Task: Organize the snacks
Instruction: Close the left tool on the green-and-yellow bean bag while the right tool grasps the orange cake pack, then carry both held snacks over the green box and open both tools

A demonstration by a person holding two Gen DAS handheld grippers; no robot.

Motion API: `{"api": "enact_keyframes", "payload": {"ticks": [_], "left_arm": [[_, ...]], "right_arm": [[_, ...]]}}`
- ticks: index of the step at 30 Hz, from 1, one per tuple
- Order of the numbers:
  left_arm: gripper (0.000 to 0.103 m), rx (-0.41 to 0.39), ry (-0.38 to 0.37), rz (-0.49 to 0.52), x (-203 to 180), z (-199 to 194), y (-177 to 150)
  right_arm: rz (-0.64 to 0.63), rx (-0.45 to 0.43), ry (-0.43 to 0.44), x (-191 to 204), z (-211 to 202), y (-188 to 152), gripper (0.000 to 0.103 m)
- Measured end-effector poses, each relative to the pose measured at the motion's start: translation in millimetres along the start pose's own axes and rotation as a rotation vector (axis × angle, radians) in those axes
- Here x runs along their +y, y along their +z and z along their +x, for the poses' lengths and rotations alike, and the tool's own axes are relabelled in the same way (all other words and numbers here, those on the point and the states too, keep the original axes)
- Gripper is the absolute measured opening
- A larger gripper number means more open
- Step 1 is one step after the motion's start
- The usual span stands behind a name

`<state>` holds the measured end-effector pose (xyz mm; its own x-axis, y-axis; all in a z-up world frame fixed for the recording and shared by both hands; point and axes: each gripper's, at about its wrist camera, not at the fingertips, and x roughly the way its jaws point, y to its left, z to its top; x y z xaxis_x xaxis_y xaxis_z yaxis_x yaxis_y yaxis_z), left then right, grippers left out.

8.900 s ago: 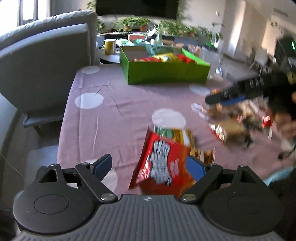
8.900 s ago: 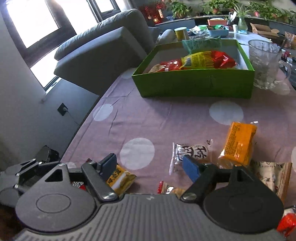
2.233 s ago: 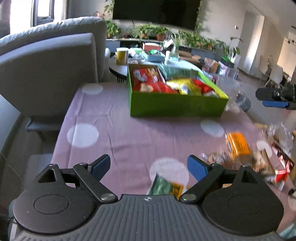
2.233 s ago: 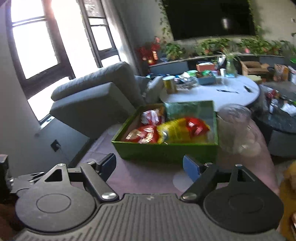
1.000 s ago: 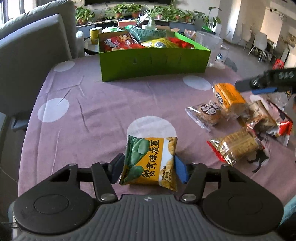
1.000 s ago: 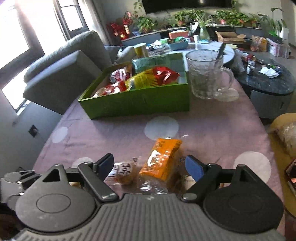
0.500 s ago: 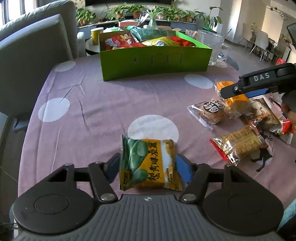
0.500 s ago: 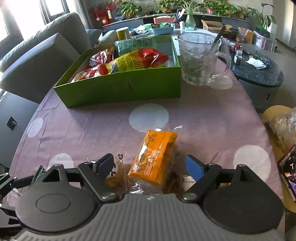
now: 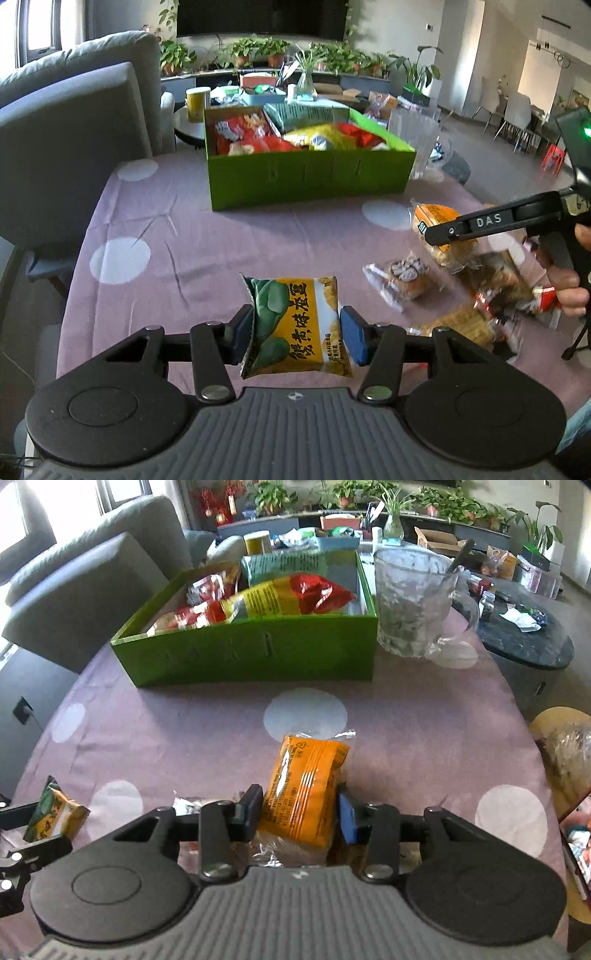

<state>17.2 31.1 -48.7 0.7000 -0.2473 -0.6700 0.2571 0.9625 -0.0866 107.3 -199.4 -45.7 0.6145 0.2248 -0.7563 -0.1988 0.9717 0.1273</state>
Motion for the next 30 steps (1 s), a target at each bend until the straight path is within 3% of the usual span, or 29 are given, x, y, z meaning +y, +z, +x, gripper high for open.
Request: {"api": "enact_keyframes", "payload": {"ticks": [16,30], "left_arm": [[0.048,-0.086,0.006,0.036,-8.2,4.1,54.5],[0.049,-0.127,0.017,0.068,-10.5,26.0,112.6]], "right_arm": [[-0.027,-0.137,0.086,10.6,-31.2,36.0,0.051],[-0.015,-0.208,0.122,11.0,-21.5,79.1,0.051]]}}
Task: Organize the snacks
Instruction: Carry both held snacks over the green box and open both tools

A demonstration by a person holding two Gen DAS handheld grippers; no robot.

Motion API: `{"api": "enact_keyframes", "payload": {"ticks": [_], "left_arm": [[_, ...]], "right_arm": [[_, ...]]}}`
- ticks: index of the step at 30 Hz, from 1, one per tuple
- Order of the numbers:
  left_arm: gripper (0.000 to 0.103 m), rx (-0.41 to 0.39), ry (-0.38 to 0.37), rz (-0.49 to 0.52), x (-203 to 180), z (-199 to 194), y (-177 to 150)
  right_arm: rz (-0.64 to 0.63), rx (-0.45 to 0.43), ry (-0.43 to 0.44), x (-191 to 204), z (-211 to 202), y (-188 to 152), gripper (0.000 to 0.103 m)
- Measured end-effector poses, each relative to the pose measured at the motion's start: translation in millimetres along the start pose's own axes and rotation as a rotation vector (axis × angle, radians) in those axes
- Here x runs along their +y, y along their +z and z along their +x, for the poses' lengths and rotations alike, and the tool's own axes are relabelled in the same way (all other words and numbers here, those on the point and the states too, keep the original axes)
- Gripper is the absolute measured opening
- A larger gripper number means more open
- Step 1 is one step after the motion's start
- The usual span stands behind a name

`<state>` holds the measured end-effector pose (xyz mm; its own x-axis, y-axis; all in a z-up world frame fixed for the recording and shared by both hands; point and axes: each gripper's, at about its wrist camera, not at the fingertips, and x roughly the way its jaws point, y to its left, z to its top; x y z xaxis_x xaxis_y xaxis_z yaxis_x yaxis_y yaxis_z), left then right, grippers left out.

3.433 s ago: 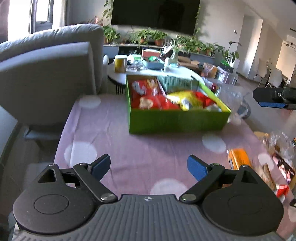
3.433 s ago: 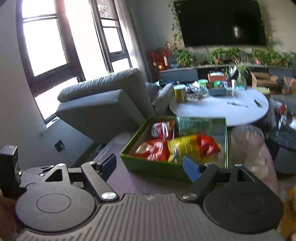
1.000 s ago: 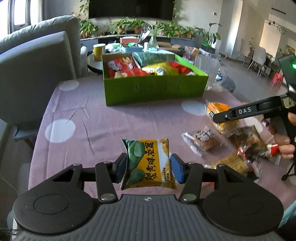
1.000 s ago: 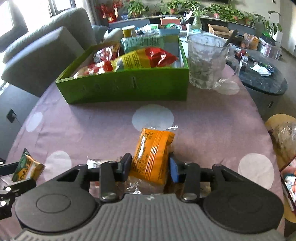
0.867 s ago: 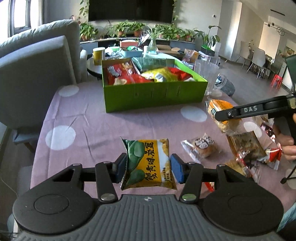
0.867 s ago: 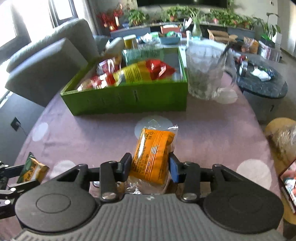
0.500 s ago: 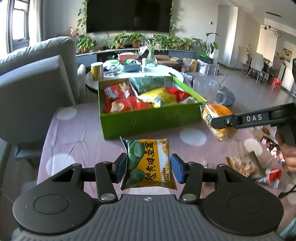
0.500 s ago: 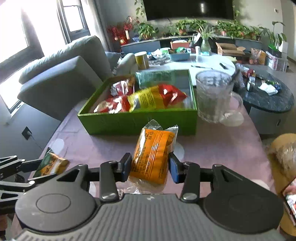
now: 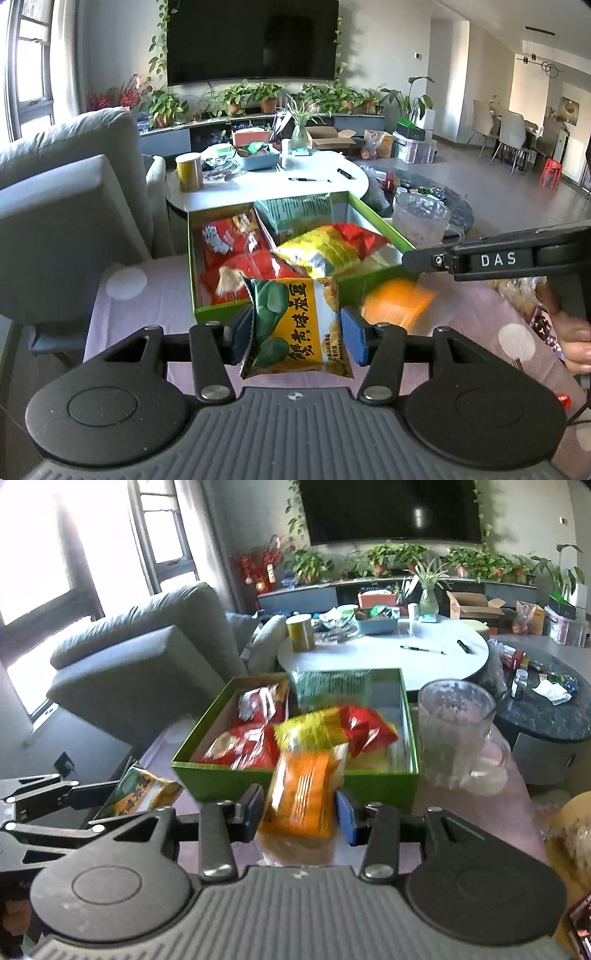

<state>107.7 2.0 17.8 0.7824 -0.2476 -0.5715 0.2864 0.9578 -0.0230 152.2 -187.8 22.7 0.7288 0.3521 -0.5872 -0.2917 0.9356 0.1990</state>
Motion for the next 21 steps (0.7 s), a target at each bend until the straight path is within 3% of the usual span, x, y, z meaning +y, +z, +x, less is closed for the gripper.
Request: {"api": "enact_keyframes", "payload": {"ticks": [7,14,21], "left_arm": [[0.049,0.014,0.000,-0.037,7.4,18.9,6.2],[0.049,0.064,-0.001,-0.066,13.3,36.6,-4.0],[0.049,0.064,-0.001,-0.062,14.4,38.9,-3.9]], "right_arm": [[-0.021,-0.024,-0.017,-10.1,6.7,10.4,0.051],[-0.071,0.157,-0.043,-13.0,38.7,-29.1,0.071],[-0.116,0.246,-0.060,-3.2,62.0,-47.1,0.069]]}}
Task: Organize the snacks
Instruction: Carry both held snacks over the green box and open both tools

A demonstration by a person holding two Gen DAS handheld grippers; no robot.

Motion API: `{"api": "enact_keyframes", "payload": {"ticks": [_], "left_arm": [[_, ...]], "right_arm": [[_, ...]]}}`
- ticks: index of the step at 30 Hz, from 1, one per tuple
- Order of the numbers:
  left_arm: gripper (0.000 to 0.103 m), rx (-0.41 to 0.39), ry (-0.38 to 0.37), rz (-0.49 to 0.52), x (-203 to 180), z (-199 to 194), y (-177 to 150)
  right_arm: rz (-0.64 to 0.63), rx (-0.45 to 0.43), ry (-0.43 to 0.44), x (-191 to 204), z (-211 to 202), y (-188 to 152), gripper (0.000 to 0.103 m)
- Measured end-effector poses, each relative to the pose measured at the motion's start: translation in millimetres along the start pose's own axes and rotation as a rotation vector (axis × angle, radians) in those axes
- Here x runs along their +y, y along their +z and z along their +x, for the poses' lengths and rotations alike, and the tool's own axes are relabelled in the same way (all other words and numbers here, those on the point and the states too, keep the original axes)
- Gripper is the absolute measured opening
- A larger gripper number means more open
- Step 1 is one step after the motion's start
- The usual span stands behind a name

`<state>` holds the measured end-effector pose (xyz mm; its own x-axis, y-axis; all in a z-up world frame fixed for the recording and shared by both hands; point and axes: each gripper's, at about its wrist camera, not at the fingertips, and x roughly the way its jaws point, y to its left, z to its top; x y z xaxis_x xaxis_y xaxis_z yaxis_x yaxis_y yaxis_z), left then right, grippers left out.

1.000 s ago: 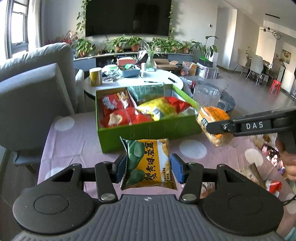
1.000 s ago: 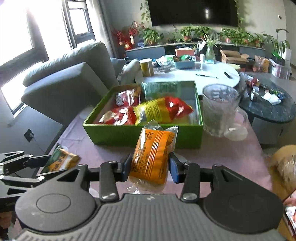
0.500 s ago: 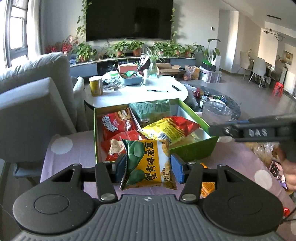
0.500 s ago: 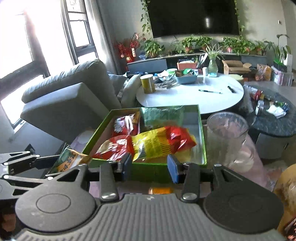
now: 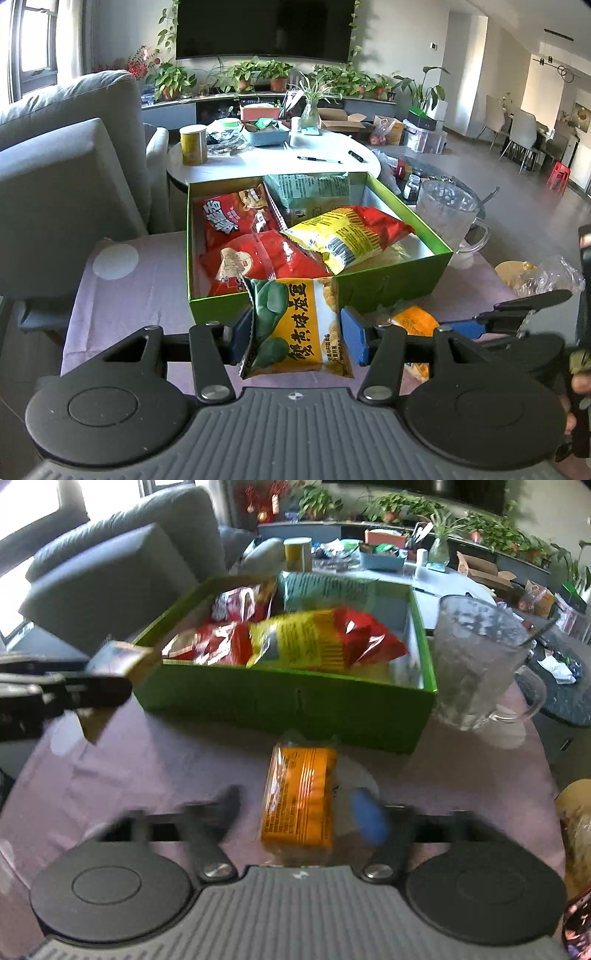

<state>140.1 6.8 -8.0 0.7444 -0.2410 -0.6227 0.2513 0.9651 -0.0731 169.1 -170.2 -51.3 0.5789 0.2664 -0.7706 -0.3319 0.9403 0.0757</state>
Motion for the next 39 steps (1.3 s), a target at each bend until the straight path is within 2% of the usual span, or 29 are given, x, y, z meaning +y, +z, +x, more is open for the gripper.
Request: {"api": "enact_keyframes", "payload": {"ticks": [7,11,15,16,18,20,23,26,27,28,29,37,39], "left_arm": [[0.049,-0.024,0.007,-0.010,7.8,4.9,12.7],[0.049,-0.043,-0.003,-0.002,7.8,7.5,22.7],[0.049,-0.049,-0.009,-0.007,11.0,6.8,22.5],[0.049,-0.048,-0.012,-0.008,11.9,6.8,21.0],[0.049,-0.041,-0.013,-0.009,13.0,8.2,17.6],[0.049,-0.032,-0.009,-0.016,13.3,11.4,16.0],[0.049,-0.022,-0.010,-0.022,12.2,11.8,13.3],[0.049,-0.027,-0.014,-0.013,11.3,5.7,11.0],[0.049,-0.030,-0.015,-0.011,11.7,3.1,10.6],[0.049,-0.032,-0.014,-0.010,11.6,0.9,10.1],[0.049,-0.035,-0.011,-0.008,12.0,-1.4,9.9],[0.049,-0.052,-0.012,-0.019,9.6,-4.9,15.8],[0.049,-0.055,-0.017,-0.011,7.5,-5.0,18.3]], "right_arm": [[0.150,-0.128,0.089,-19.7,-33.5,25.1,0.069],[0.160,-0.222,0.045,-23.9,-42.9,54.4,0.066],[0.108,-0.215,0.009,-21.2,-45.0,64.5,0.068],[0.089,-0.205,-0.003,-19.0,-43.9,60.3,0.071],[0.062,-0.166,-0.011,-14.8,-37.8,46.2,0.098],[0.036,-0.103,0.001,-5.8,-27.2,27.9,0.102],[-0.048,-0.025,-0.009,14.9,-6.4,8.1,0.102],[-0.092,0.008,-0.082,26.0,10.7,-2.8,0.101],[-0.090,0.015,-0.093,26.2,14.1,-4.2,0.087],[-0.069,0.032,-0.072,22.7,16.0,-3.8,0.077],[-0.039,0.031,-0.057,16.1,12.8,0.1,0.077],[0.045,-0.128,0.019,2.4,-38.2,21.6,0.077],[0.051,-0.177,0.012,0.7,-46.0,32.6,0.077]]}}
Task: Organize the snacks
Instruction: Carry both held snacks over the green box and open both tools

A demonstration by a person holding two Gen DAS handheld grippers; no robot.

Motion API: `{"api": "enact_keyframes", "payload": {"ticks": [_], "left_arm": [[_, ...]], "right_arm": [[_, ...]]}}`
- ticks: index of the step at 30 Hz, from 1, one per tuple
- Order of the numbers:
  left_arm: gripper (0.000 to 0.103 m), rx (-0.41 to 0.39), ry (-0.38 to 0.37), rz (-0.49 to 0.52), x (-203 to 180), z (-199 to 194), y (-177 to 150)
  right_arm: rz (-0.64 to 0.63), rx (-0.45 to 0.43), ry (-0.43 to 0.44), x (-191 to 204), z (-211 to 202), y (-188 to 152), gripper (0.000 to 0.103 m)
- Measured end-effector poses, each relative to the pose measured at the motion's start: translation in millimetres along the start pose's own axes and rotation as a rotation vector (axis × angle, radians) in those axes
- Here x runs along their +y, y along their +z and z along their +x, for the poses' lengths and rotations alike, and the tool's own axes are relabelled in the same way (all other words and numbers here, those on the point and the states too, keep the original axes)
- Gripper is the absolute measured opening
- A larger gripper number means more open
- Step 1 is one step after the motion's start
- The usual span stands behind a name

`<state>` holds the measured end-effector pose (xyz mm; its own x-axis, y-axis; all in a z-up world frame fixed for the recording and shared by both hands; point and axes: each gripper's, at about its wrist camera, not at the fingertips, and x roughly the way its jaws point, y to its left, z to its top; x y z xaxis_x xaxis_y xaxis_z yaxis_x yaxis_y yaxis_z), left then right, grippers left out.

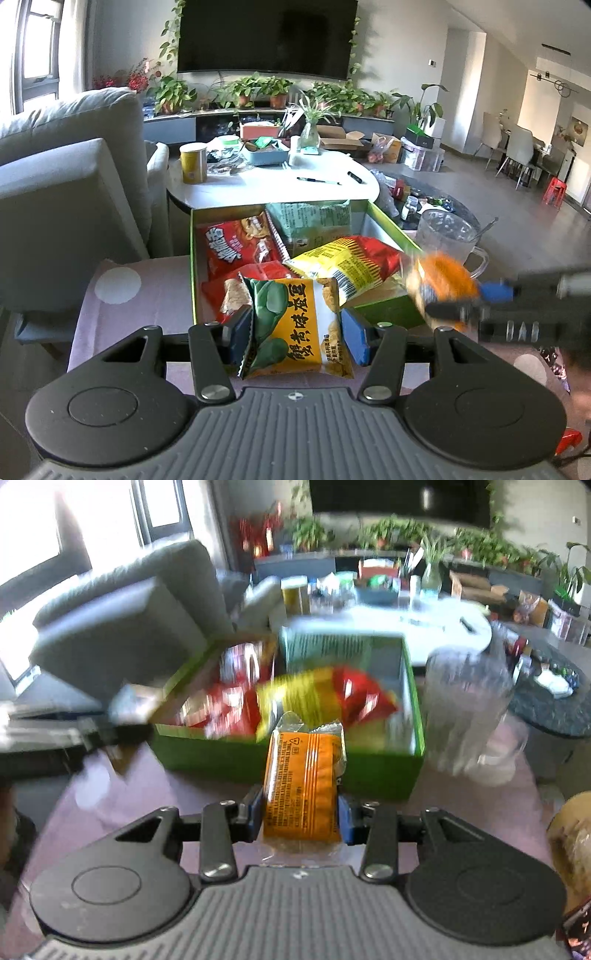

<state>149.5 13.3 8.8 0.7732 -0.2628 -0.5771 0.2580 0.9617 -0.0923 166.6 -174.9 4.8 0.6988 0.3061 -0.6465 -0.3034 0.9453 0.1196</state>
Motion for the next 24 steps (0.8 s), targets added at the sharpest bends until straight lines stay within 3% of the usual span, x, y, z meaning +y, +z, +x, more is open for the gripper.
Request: {"api": "enact_keyframes", "payload": {"ticks": [5,9,24], "left_arm": [[0.049,-0.010,0.001,0.021,-3.0,8.5,13.4],[0.049,-0.008,0.007,0.037,-1.6,25.2,28.6],[0.050,0.030,-0.007,0.039,11.2,112.5,61.6]], "right_arm": [[0.022,-0.100,-0.027,-3.9,-0.3,32.8,0.077],[0.054,-0.130,-0.071,-14.5,15.1,55.7,0.077],[0.133,-0.049,-0.152,-34.5,89.8,67.3,0.077]]}}
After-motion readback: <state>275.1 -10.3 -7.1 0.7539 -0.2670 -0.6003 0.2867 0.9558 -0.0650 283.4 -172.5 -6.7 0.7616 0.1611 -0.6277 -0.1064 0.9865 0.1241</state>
